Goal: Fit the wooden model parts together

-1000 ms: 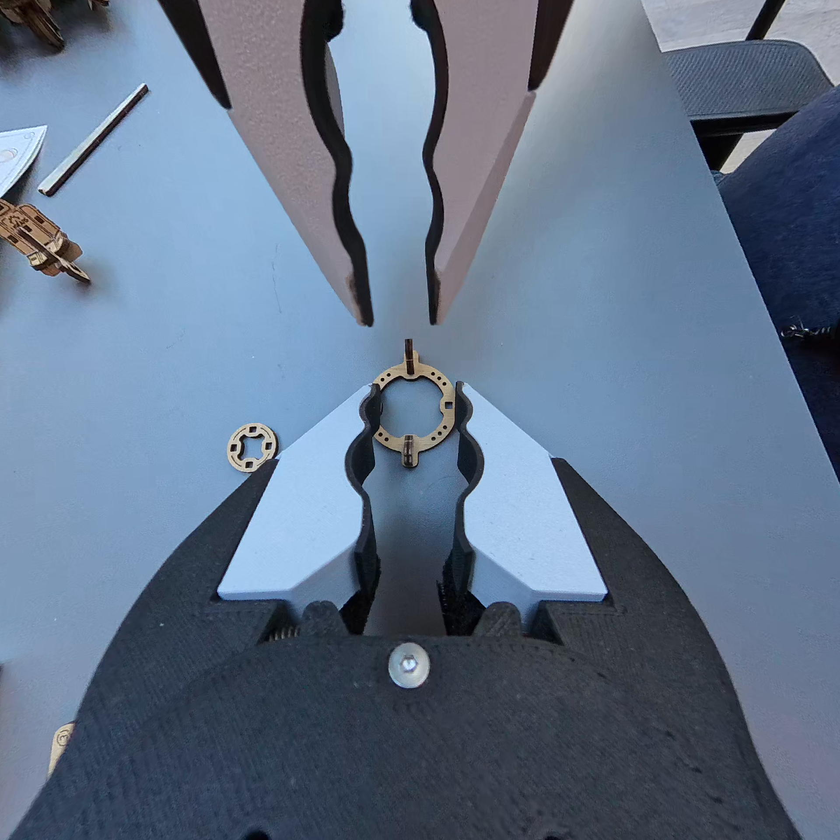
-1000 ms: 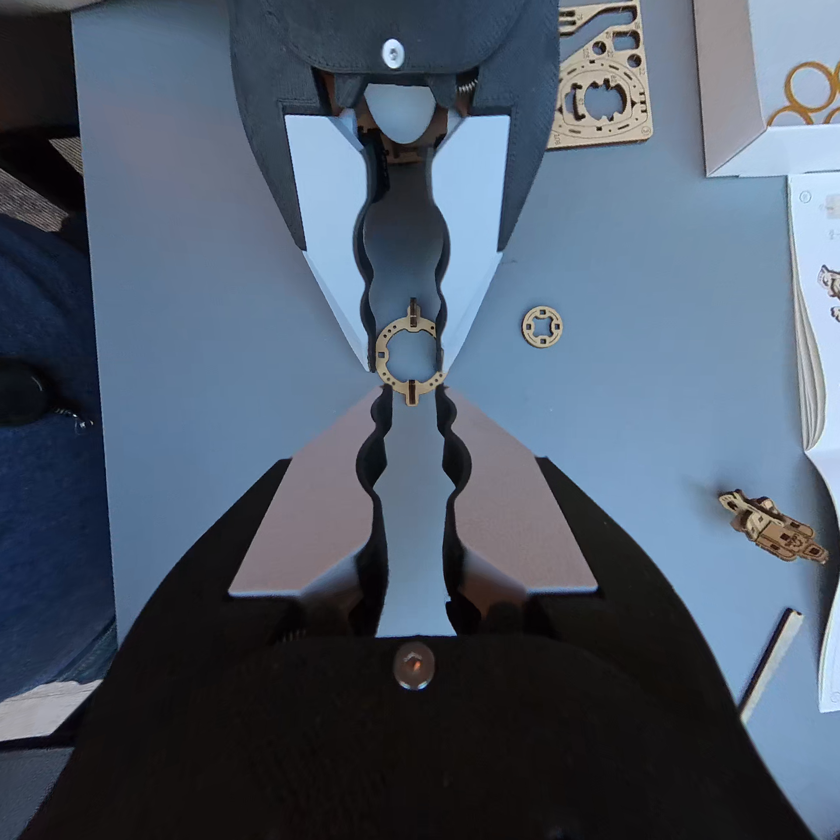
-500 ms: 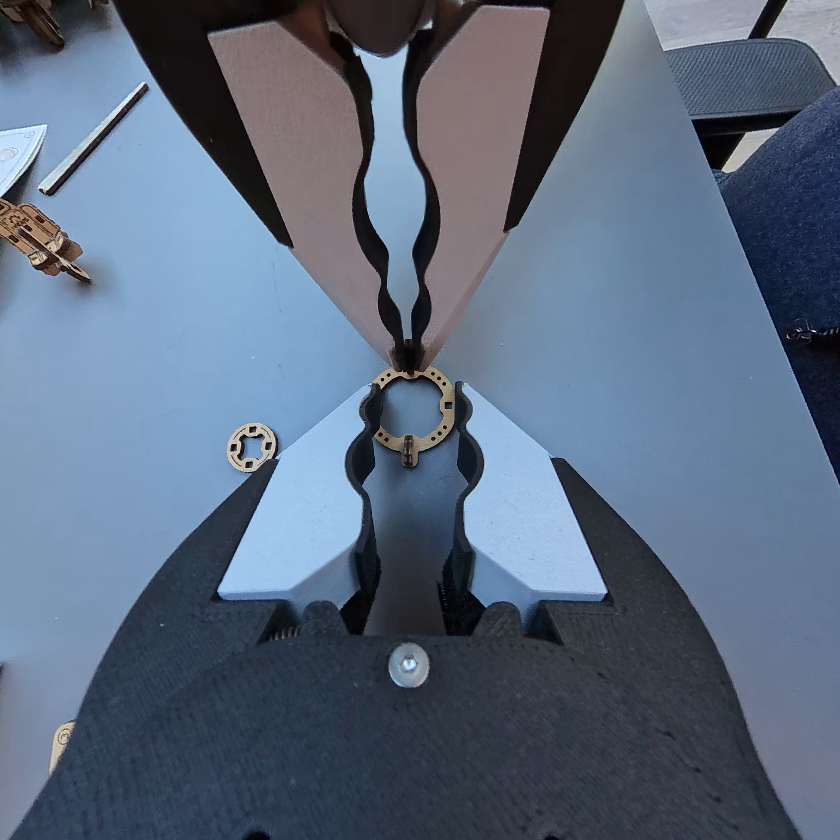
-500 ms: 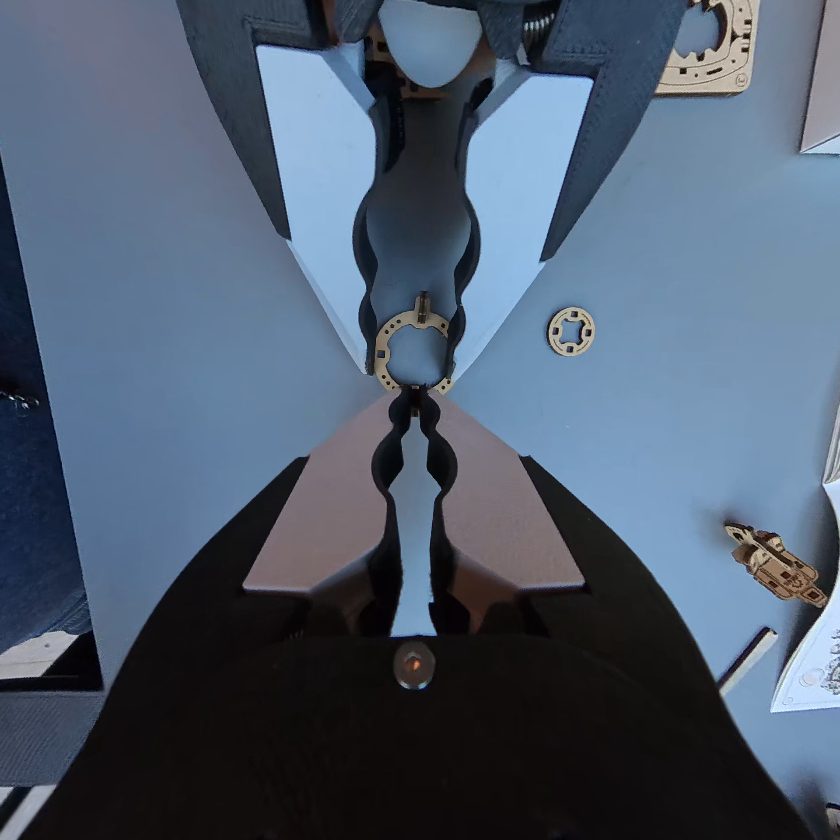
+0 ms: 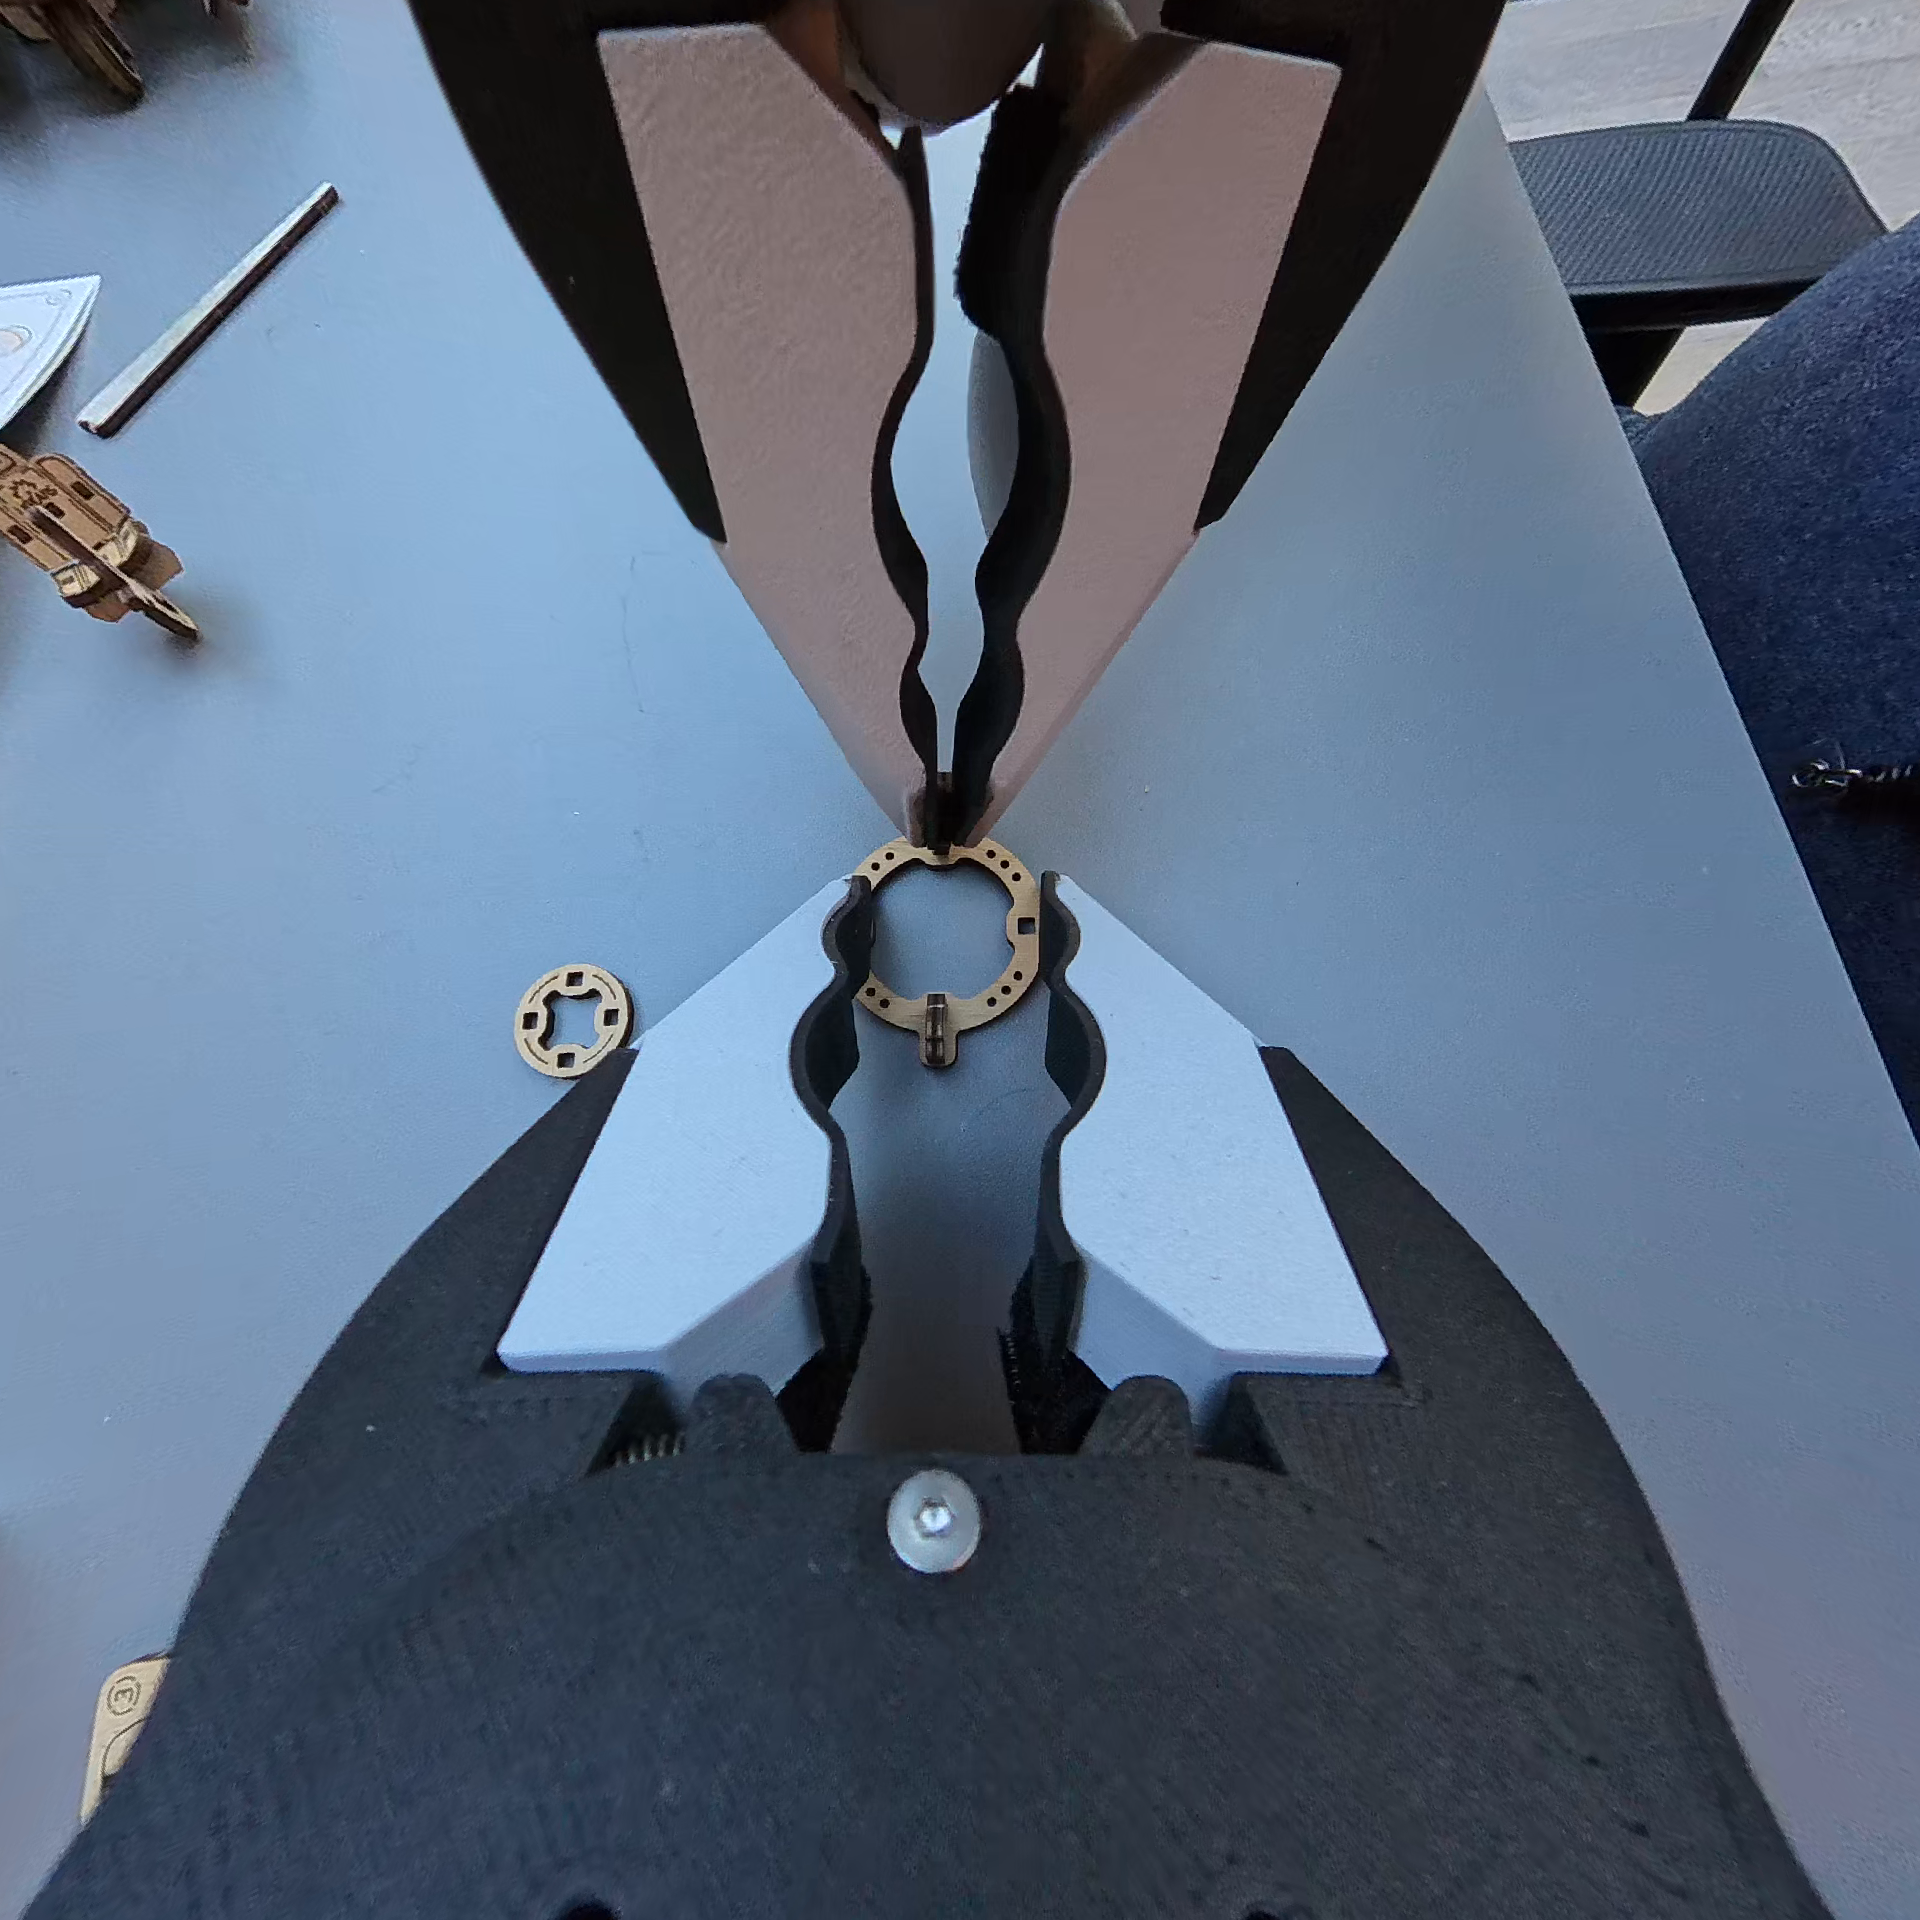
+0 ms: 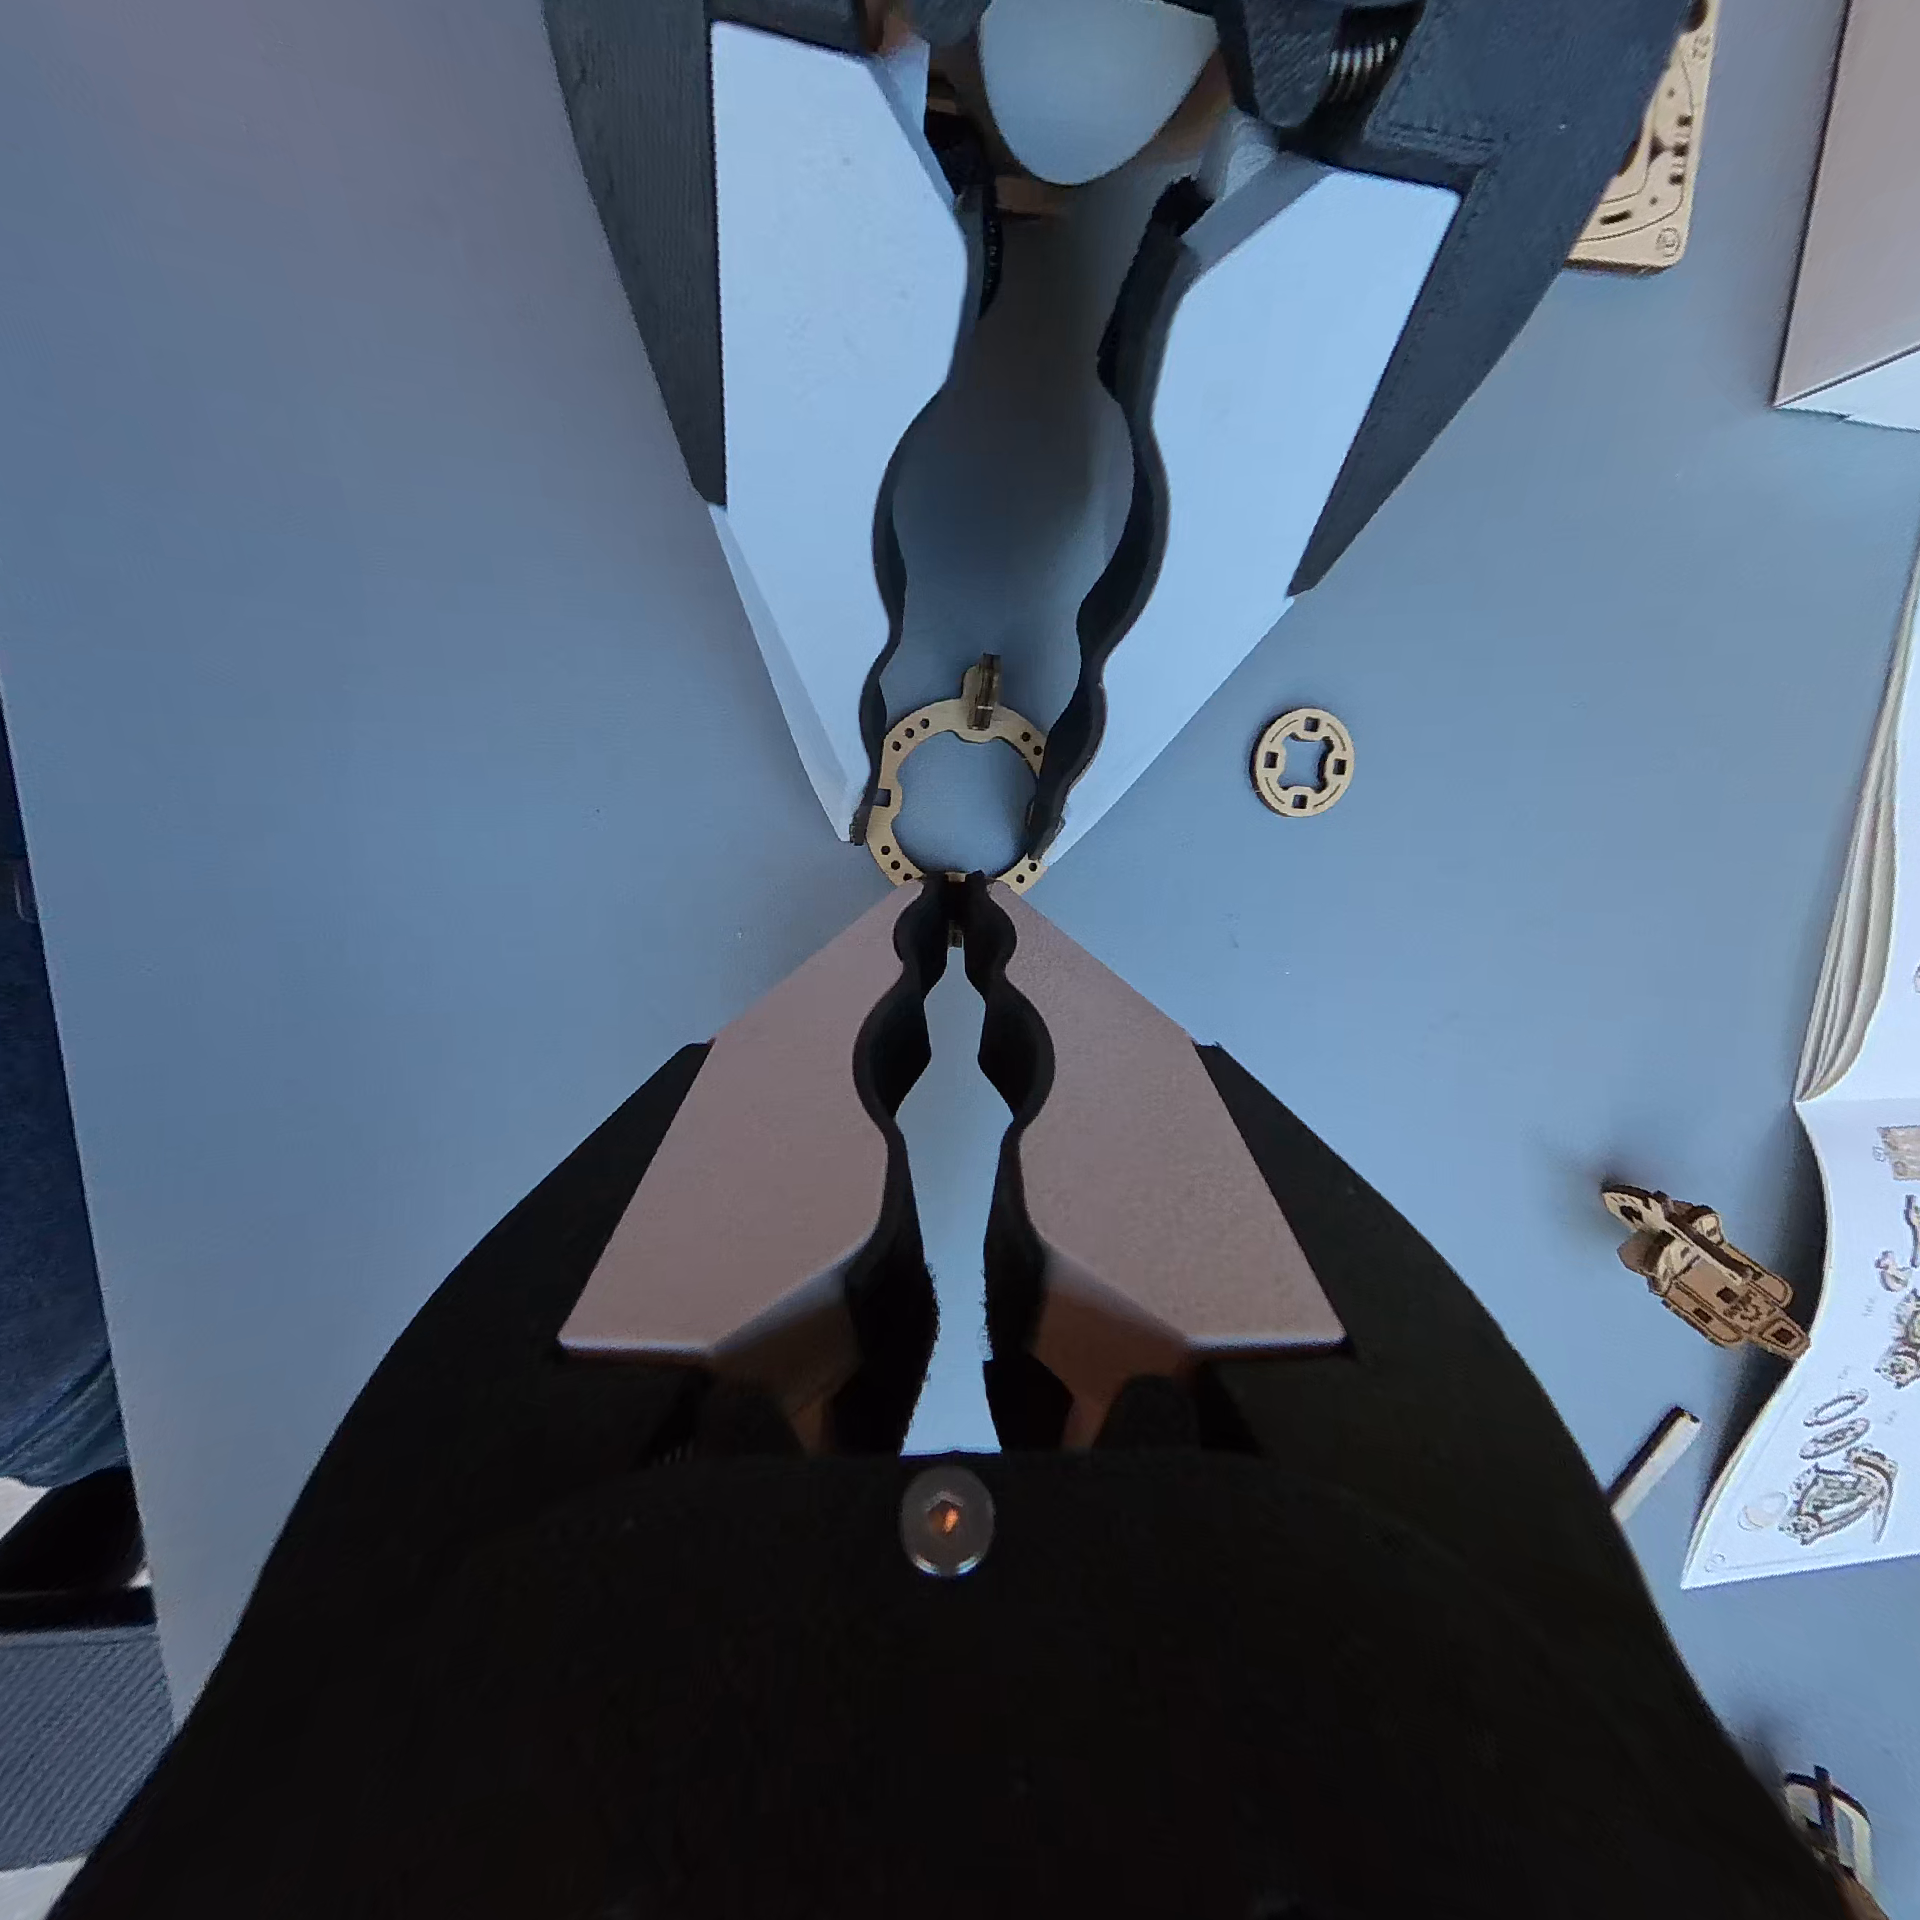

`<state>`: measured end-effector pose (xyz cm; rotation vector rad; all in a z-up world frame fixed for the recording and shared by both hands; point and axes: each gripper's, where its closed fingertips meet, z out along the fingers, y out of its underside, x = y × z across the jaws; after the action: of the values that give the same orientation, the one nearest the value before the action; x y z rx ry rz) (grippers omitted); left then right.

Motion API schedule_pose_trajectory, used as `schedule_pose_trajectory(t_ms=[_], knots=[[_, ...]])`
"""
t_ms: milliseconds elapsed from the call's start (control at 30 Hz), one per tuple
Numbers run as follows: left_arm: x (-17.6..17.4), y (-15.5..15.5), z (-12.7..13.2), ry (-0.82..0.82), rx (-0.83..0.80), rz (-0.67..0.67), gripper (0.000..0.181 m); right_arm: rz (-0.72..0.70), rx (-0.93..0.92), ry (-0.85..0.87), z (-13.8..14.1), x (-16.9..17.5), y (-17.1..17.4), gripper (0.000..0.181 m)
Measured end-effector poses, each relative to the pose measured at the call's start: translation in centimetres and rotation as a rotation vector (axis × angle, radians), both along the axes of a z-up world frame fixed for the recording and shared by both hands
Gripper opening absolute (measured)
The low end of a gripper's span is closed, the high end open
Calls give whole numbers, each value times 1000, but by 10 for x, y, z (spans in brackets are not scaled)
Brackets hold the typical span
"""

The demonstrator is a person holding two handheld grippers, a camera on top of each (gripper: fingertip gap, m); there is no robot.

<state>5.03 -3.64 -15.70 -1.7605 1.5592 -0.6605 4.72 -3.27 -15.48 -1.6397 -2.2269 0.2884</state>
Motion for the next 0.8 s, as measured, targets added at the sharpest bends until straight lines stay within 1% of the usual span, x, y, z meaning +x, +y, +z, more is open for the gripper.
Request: schedule_pose_trajectory(t_ms=[67,100,133,200,233,267,300,367,633,800], knots=[[0,0,0,0,0,-2,30,13,52,-11,0,0,0,2],[1,-5,-1,4,-16,-23,26,14,59,-22,0,0,0,2],[2,-9,-2,8,-39,-44,21,5,36,-30,0,0,0,2],[3,-9,-2,7,-41,-42,12,-17,-70,-28,0,1,1,1],[2,-7,-2,7,-34,-32,14,-8,-112,-22,0,1,1,1],[1,-4,-1,8,-27,-16,20,-8,-143,-19,0,1,1,1],[1,-3,-1,7,-29,-7,26,-2,-145,-23,0,1,1,2],[1,-5,-2,11,-29,-17,31,4,-143,-27,0,0,1,2],[2,-4,-1,38,16,-21,32,-36,-177,25,1,-1,2,1],[0,-7,2,33,8,-33,32,-33,-192,3,-4,2,-3,2]])
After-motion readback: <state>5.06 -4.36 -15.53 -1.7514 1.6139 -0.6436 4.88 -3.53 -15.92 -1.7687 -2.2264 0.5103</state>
